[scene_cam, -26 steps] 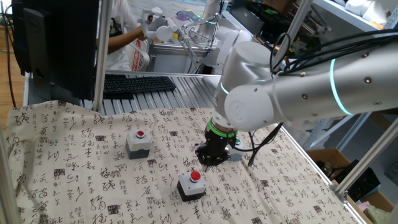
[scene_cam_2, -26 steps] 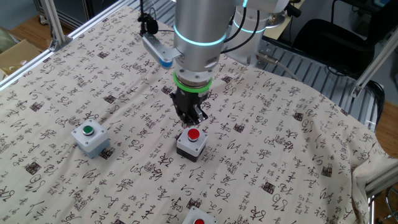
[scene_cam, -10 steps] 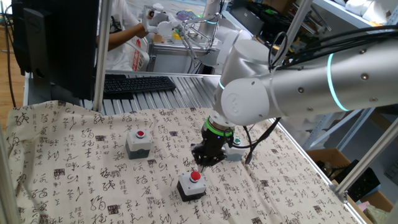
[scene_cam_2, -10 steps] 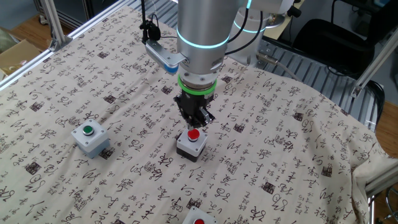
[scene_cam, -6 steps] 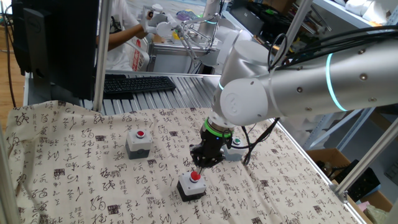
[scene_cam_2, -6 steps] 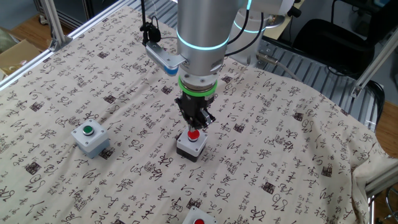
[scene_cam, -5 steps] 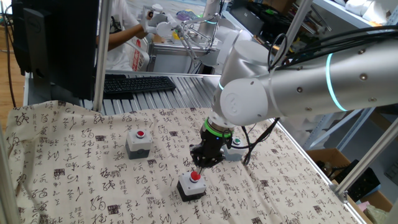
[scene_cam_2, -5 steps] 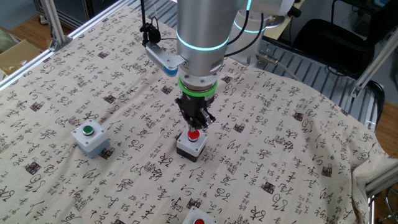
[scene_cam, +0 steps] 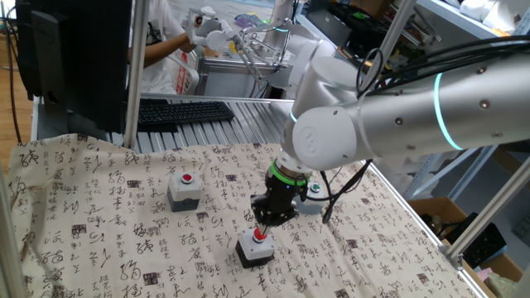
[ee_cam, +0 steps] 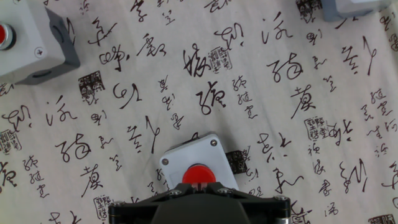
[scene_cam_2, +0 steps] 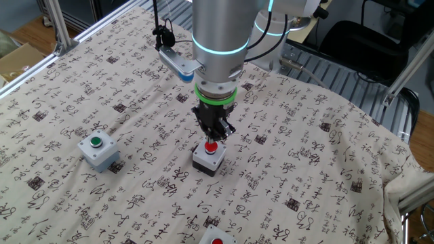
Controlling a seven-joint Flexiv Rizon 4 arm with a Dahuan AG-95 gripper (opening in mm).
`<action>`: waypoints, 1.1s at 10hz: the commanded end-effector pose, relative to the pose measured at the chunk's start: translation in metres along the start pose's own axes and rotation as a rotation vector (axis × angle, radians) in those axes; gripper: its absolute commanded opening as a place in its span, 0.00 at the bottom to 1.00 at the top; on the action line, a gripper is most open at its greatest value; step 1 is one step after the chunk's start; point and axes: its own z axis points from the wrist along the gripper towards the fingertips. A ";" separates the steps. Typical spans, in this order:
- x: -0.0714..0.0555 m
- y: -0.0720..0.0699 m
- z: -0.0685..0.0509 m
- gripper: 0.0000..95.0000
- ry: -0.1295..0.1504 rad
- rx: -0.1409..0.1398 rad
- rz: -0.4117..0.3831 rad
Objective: Press three buttons from left to right in sequence
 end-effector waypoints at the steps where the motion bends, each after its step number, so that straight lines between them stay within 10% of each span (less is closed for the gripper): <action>1: -0.001 0.000 0.002 0.00 -0.001 0.005 0.002; 11: -0.003 -0.004 0.026 0.00 -0.017 0.008 -0.005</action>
